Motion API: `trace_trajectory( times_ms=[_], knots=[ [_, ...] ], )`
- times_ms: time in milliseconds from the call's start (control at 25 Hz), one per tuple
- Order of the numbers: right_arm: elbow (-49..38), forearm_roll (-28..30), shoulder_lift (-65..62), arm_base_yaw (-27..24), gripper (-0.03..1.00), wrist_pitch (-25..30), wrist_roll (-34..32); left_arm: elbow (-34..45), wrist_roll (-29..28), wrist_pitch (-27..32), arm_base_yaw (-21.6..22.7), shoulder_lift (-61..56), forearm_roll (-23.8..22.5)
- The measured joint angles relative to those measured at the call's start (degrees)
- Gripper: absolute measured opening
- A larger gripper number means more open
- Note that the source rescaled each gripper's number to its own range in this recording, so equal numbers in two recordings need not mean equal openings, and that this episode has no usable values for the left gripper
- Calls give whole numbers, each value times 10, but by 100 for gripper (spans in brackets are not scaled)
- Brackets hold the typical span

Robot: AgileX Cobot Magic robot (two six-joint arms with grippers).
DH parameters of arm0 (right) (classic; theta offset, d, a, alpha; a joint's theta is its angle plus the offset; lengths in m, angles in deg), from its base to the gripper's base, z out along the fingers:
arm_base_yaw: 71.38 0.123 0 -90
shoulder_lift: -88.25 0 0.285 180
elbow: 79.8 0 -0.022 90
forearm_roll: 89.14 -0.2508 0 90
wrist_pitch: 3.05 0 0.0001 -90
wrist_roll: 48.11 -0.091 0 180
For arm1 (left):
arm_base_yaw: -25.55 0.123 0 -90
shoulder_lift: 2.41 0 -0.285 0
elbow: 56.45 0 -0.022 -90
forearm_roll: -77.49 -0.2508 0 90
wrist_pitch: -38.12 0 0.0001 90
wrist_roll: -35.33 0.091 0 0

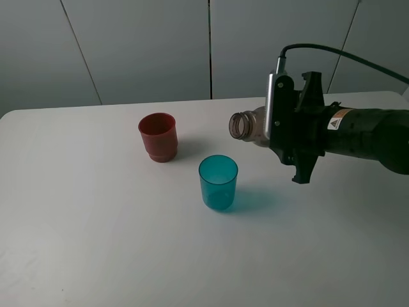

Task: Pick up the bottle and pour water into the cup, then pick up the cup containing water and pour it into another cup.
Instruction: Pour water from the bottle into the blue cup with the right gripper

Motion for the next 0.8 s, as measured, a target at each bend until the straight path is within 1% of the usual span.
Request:
trace_trajectory(
  times_ms=[160,240,360,440,600,800],
  knots=[
    [8,-24,30,0,1,-14,21,0,0,0,0,0,0],
    [15,-49,44,0,1,-30,37,0,0,0,0,0,0],
    [24,-96,60,0,1,-54,91,0,0,0,0,0,0],
    [24,-113,66,4,1,-67,127,0,0,0,0,0,0],
    [24,-121,66,6,1,-77,169,0,0,0,0,0,0],
    [24,-121,66,19,1,-78,179,0,0,0,0,0,0]
  ],
)
